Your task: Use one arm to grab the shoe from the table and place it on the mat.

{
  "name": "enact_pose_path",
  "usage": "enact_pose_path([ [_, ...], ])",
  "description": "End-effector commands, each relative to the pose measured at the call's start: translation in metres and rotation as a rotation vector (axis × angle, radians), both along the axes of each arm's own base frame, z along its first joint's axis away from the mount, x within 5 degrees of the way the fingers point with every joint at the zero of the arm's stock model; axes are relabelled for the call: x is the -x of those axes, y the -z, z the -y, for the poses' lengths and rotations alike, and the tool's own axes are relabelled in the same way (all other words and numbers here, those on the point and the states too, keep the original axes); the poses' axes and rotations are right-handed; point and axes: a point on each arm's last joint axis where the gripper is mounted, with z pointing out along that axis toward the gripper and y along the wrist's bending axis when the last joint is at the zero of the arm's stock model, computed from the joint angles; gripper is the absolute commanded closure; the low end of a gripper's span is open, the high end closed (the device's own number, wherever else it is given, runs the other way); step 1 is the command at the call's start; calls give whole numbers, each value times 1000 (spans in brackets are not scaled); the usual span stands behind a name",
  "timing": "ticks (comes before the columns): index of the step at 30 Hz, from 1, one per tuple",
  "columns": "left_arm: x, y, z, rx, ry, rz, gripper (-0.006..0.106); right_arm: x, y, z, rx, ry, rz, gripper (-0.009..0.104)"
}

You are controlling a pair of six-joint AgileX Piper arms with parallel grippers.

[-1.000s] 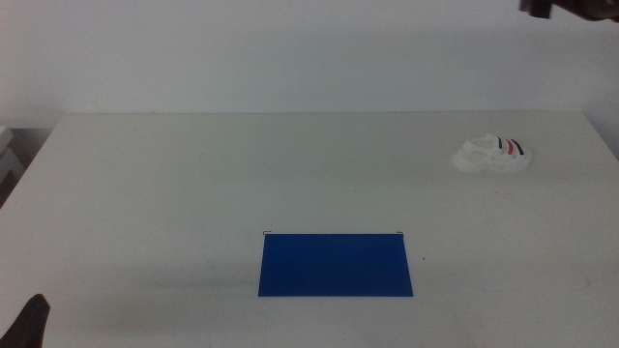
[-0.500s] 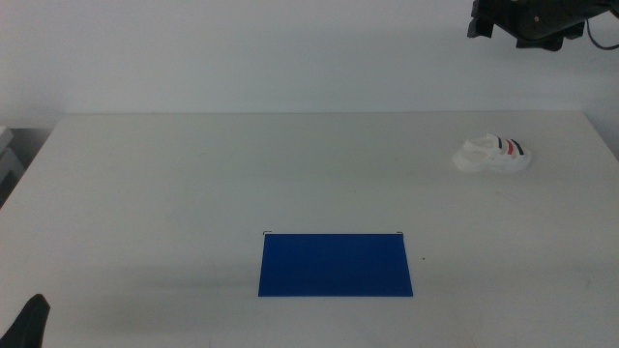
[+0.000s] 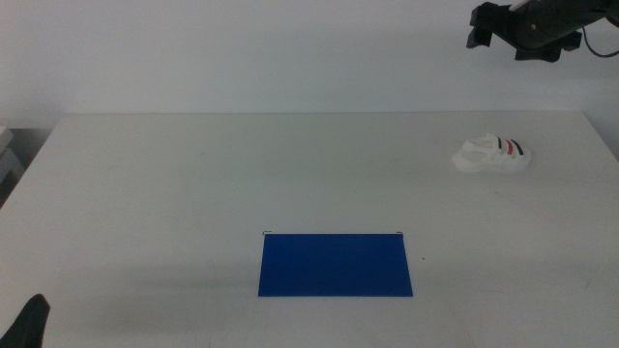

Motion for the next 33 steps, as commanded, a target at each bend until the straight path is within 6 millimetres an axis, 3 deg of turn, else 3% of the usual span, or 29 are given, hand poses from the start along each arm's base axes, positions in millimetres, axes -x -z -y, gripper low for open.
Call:
enact_pose_path([
  [1, 1, -6, 0, 18, -1, 88, 7, 12, -45, 2, -11, 20, 113, 4],
  [4, 1, -6, 0, 18, -1, 88, 7, 14, -42, 5, -100, 106, 58, 7],
  [10, 1, -6, 0, 18, -1, 88, 7, 20, -35, 17, -308, 461, -53, 12],
  [20, 1, -6, 0, 18, -1, 88, 7, 23, -39, 11, -567, 928, -11, 11],
  [27, 1, -6, 0, 18, -1, 88, 7, 10, -6, -4, -651, 1040, -231, 11],
  [33, 1, -6, 0, 18, -1, 88, 7, -2, 25, -8, -619, 1097, -356, 11],
])
